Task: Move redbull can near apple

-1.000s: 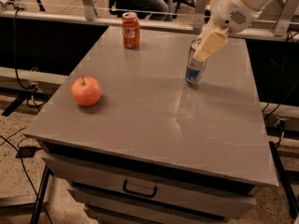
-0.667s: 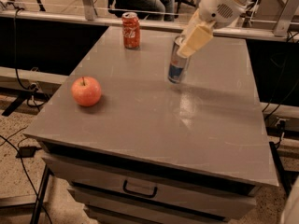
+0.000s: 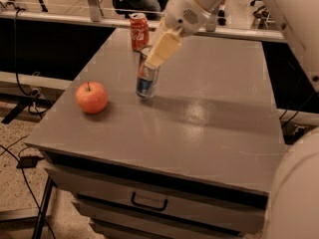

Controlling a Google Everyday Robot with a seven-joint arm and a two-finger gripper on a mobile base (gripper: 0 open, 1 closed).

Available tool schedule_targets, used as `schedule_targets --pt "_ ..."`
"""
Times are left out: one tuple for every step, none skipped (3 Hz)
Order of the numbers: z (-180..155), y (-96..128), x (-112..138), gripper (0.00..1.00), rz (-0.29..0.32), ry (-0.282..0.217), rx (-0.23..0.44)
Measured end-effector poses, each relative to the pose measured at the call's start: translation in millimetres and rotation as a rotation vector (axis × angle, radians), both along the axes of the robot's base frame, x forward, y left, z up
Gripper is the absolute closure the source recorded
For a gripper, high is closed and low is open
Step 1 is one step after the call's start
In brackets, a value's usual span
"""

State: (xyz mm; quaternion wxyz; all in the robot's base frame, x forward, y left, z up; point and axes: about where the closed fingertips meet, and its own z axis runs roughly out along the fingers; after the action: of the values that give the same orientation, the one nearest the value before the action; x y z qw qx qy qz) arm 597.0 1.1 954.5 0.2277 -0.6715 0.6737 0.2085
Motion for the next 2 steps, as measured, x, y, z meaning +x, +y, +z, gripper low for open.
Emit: schedule_targets --pt "-11 39 -5 1.00 0.070 0.031 0.011" --pt "-18 68 -11 0.86 0.129 0.051 0.013"
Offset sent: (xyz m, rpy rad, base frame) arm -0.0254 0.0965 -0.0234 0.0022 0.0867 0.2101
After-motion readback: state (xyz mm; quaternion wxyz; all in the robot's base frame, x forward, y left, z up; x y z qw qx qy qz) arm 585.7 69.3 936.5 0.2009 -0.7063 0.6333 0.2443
